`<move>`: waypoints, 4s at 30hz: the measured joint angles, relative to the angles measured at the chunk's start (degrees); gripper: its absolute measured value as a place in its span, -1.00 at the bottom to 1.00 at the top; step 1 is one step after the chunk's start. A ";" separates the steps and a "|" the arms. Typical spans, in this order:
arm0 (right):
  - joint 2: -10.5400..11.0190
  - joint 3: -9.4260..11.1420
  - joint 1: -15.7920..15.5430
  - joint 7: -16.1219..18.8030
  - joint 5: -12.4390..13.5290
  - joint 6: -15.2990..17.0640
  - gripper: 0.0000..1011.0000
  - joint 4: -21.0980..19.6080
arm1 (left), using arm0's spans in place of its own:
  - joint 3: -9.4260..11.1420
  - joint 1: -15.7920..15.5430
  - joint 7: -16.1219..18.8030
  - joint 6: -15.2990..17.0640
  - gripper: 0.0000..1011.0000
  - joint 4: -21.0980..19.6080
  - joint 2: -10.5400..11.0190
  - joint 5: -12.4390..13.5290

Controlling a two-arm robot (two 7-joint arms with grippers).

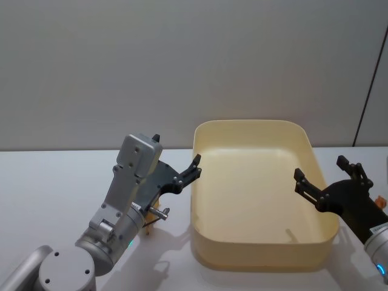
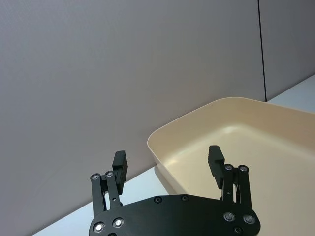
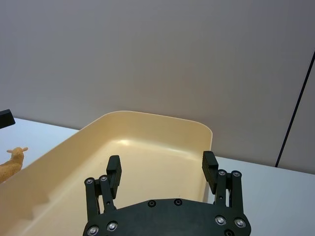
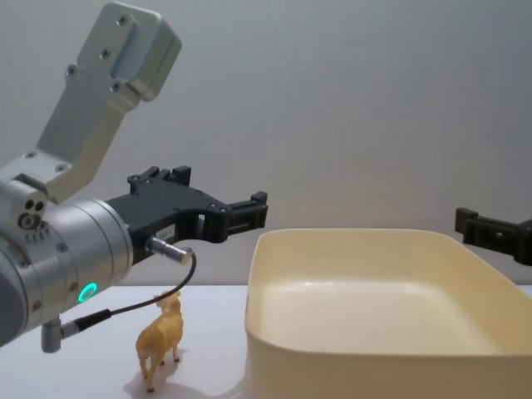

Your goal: Pick up the toy alternately with two hands and place it into the central storage box.

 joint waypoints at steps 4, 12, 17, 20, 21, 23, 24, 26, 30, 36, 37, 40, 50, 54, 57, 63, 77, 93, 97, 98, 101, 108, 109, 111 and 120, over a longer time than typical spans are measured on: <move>0.00 0.00 0.00 0.00 0.00 0.00 0.98 0.00 | 0.00 0.00 0.00 0.00 0.98 0.00 0.00 0.00; 0.00 0.00 0.00 0.00 0.00 0.00 0.98 0.00 | 0.00 0.00 0.00 0.00 0.98 0.00 0.00 0.00; 0.00 0.00 0.00 0.00 0.00 0.00 0.98 0.00 | 0.00 0.00 0.00 0.00 0.98 0.00 0.00 0.00; 0.00 0.00 0.00 0.00 0.00 0.00 0.98 0.00 | 0.00 0.00 0.00 0.00 0.98 0.00 0.00 0.00; 0.00 0.00 0.00 0.00 0.00 0.00 0.98 0.00 | 0.00 0.00 0.00 0.00 0.98 0.00 0.00 0.00; 0.00 0.00 0.00 0.00 0.00 0.00 0.98 0.00 | 0.00 0.00 0.00 0.00 0.98 0.00 0.00 0.00; 0.00 0.00 0.00 0.00 0.00 0.00 0.98 0.00 | 0.00 0.00 0.00 0.00 0.98 0.00 0.00 0.00; 0.00 0.00 0.00 0.00 0.00 0.00 0.98 0.00 | 0.00 0.00 0.00 0.00 0.98 0.00 0.00 0.00; 0.00 0.00 0.00 0.00 0.00 0.00 0.98 0.00 | 0.00 0.00 0.00 0.00 0.98 0.00 0.00 0.00; 0.00 0.00 0.00 0.00 0.00 0.00 0.98 0.00 | 0.00 0.00 0.00 0.00 0.98 0.00 0.00 0.00; 0.00 0.00 0.00 0.00 0.00 0.00 0.98 0.00 | 0.00 0.00 0.00 0.00 0.98 0.00 0.00 0.00; 0.00 0.00 0.00 0.00 0.00 0.00 0.98 0.00 | 0.00 0.00 0.00 0.00 0.98 0.00 0.00 0.00; 0.00 0.00 0.00 0.00 0.00 0.00 0.98 0.00 | 0.00 0.00 0.00 0.00 0.98 0.00 0.00 0.00; 0.00 0.00 0.00 0.00 0.00 0.00 0.98 0.00 | 0.00 0.00 0.00 0.00 0.98 0.00 0.00 0.00; 0.00 0.00 0.00 0.00 0.00 0.00 0.98 0.00 | 0.00 0.00 0.00 0.00 0.98 0.00 0.00 0.00; 0.00 0.00 0.00 0.00 0.00 0.00 0.98 0.00 | 0.00 0.00 0.00 0.00 0.98 0.00 0.00 0.00; 0.03 0.06 0.00 0.03 0.00 0.01 0.98 0.00 | 0.00 0.00 0.00 0.00 0.98 0.00 0.00 0.00; 1.87 1.32 -2.94 -2.87 0.63 1.13 0.98 -2.99 | 0.00 0.00 0.00 0.00 0.98 0.00 0.00 0.00; 2.91 2.02 -4.54 -4.40 0.86 1.14 0.98 -4.35 | 0.00 0.00 0.00 0.00 0.98 0.00 0.00 0.00; 3.13 2.19 -4.87 -4.84 0.91 1.12 0.98 -4.60 | 0.00 0.00 0.00 0.00 0.98 0.00 0.00 0.00; 4.30 3.13 -6.42 -6.47 1.10 0.88 0.98 -5.74 | 0.00 0.00 0.00 0.00 0.98 0.00 0.00 0.00; 5.99 4.77 -8.51 -8.84 1.74 0.51 0.98 -6.72 | 0.00 0.00 0.00 0.00 0.98 0.00 0.00 0.00; 6.07 4.87 -8.62 -9.04 1.91 0.51 0.98 -6.74 | 0.00 0.00 0.00 0.00 0.98 0.00 0.00 0.00; 6.39 5.34 -9.09 -9.42 2.65 0.64 0.98 -6.76 | 0.00 0.00 0.00 0.00 0.98 0.00 0.00 0.00; 6.28 6.00 -9.17 -8.60 5.73 3.43 0.98 -5.01 | 0.00 0.00 0.00 0.00 0.98 0.00 0.00 0.00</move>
